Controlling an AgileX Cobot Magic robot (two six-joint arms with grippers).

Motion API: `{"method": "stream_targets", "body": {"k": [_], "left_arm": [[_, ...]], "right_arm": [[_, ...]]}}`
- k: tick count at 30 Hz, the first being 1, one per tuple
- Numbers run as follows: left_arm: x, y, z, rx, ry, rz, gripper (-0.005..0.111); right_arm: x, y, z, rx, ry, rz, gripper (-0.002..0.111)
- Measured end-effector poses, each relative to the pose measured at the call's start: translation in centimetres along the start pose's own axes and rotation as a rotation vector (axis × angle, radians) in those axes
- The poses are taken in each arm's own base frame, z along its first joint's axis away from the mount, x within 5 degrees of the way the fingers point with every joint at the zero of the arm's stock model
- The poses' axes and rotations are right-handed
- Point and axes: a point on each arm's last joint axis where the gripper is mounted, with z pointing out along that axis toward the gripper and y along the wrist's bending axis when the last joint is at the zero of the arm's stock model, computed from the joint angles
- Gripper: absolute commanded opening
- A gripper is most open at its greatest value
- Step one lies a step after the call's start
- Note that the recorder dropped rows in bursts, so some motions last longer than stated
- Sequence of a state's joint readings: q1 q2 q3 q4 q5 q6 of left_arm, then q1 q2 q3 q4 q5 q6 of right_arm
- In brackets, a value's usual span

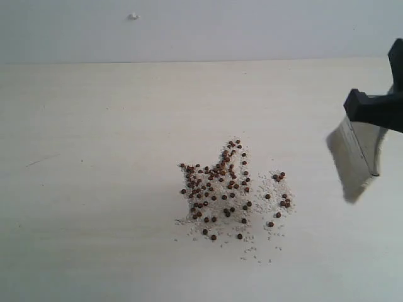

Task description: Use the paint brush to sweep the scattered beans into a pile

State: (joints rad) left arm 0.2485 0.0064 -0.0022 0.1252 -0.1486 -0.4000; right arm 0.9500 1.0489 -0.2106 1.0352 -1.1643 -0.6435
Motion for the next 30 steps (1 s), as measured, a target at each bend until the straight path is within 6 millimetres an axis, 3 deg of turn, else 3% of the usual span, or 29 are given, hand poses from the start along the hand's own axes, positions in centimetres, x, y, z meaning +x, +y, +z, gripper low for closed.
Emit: {"method": "stream_targets", "body": {"k": [6,10,18,25,30], "left_arm": [[0.0,0.0,0.0,0.000,0.000,0.000,0.000],[0.0,0.0,0.0,0.000,0.000,0.000,0.000],[0.0,0.0,0.0,0.000,0.000,0.000,0.000],[0.0,0.0,0.0,0.000,0.000,0.000,0.000],[0.0,0.0,0.0,0.000,0.000,0.000,0.000]], "right_arm": [[1.8,-0.6,-0.1,0.062,0.072,-0.086,0.000],[4.1,0.5,0.8,0.090,0.166,-0.185,0.000],[9.4,5.9,5.0,0.136,0.273,-0.177,0.000],[10.0,11.6,9.1,0.090,0.215,-0.058,0.000],[10.1,13.2,10.2,0.085,0.210,0.020,0.000]]}}
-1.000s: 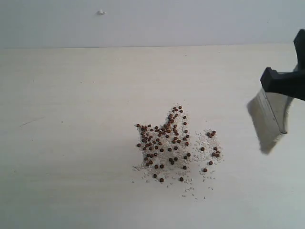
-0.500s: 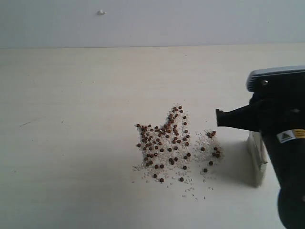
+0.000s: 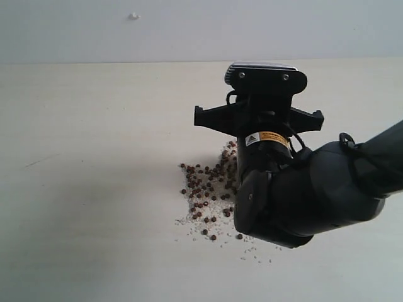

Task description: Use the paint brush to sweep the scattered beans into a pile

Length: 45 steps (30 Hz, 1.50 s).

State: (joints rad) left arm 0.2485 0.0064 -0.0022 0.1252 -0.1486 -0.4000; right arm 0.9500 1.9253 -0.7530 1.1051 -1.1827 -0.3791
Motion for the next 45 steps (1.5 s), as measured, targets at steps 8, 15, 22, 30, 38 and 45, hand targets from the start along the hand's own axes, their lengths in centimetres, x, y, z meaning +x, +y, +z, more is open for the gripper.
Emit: {"method": "stream_targets", "body": {"k": [8,15,22,30,38,45], "left_arm": [[0.0,0.0,0.0,0.000,0.000,0.000,0.000],[0.0,0.0,0.0,0.000,0.000,0.000,0.000],[0.0,0.0,0.0,0.000,0.000,0.000,0.000],[0.0,0.0,0.0,0.000,0.000,0.000,0.000],[0.0,0.0,0.0,0.000,0.000,0.000,0.000],[0.0,0.0,0.0,0.000,0.000,0.000,0.000]], "right_arm": [[-0.7,0.2,0.2,0.028,-0.008,0.002,0.000],[-3.8,-0.9,-0.7,0.098,-0.014,-0.053,0.000],[-5.8,-3.2,-2.7,0.088,-0.050,-0.064,0.000],[-4.0,-6.6,-4.6,0.061,-0.028,-0.152,0.000],[-3.0,-7.6,-1.7,0.028,-0.067,-0.191,0.000],[-0.9,-8.1,1.1,0.049,-0.042,-0.168,0.000]]}}
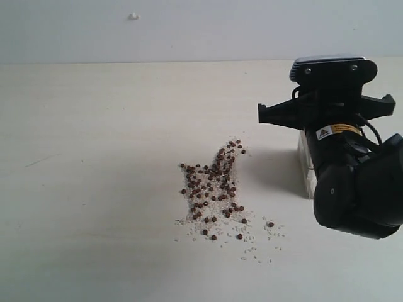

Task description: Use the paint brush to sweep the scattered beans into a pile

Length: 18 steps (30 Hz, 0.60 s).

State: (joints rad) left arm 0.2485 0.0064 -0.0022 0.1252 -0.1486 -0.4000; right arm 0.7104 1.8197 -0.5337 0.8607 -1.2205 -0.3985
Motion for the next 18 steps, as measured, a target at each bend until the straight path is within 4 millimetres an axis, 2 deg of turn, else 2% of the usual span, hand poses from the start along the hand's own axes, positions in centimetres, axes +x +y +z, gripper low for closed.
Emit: {"method": "stream_targets", "body": {"k": [3,9,13,18], "left_arm": [[0.0,0.0,0.0,0.000,0.000,0.000,0.000],[0.0,0.0,0.0,0.000,0.000,0.000,0.000],[0.0,0.0,0.0,0.000,0.000,0.000,0.000],[0.0,0.0,0.0,0.000,0.000,0.000,0.000]], "right_arm": [[0.3,1.1,0.5,-0.062,-0.012,0.042,0.000],[-1.0,3.2,1.6,-0.165,-0.041,0.151,0.000],[-1.2,3.7,1.9,-0.183,-0.033,0.197,0.000],[-1.3,3.4,2.0,-0.155,-0.023,0.223,0.000]]}}
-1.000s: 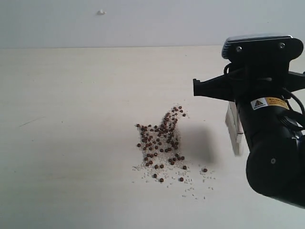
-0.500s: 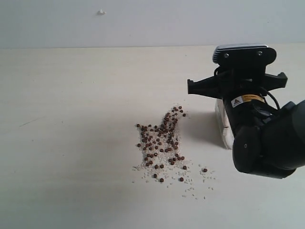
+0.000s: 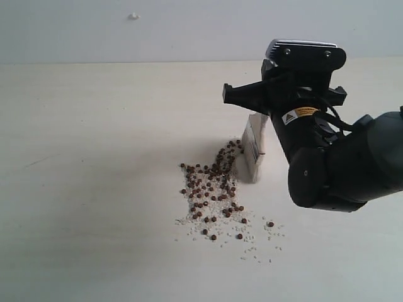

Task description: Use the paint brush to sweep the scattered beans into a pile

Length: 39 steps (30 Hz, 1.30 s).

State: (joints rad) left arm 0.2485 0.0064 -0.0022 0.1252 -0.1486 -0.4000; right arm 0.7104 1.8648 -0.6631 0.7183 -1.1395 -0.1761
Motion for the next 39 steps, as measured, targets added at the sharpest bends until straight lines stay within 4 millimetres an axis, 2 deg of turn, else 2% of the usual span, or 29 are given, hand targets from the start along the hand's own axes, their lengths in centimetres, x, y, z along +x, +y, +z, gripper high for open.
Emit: {"method": "stream_targets", "body": {"k": [5,11,18,24,31,39], "left_arm": [[0.0,0.0,0.0,0.000,0.000,0.000,0.000],[0.0,0.0,0.0,0.000,0.000,0.000,0.000],[0.0,0.0,0.0,0.000,0.000,0.000,0.000],[0.0,0.0,0.0,0.000,0.000,0.000,0.000],[0.0,0.0,0.0,0.000,0.000,0.000,0.000],[0.0,0.0,0.0,0.000,0.000,0.000,0.000]], "right_arm": [[-1.9,-0.9,-1.8,0.008,-0.041,0.017,0.000],[-4.4,-1.7,-7.0,0.002,-0.090,0.094,0.000],[-3.4,-2.4,-11.3,0.095,0.019,0.133,0.000],[-2.1,-1.3,-13.7,0.122,0.125,0.141,0.000],[-1.9,-1.0,-14.7,0.122,0.163,0.095,0.000],[-3.3,-1.1,-15.0,0.067,0.134,0.023,0.000]]}}
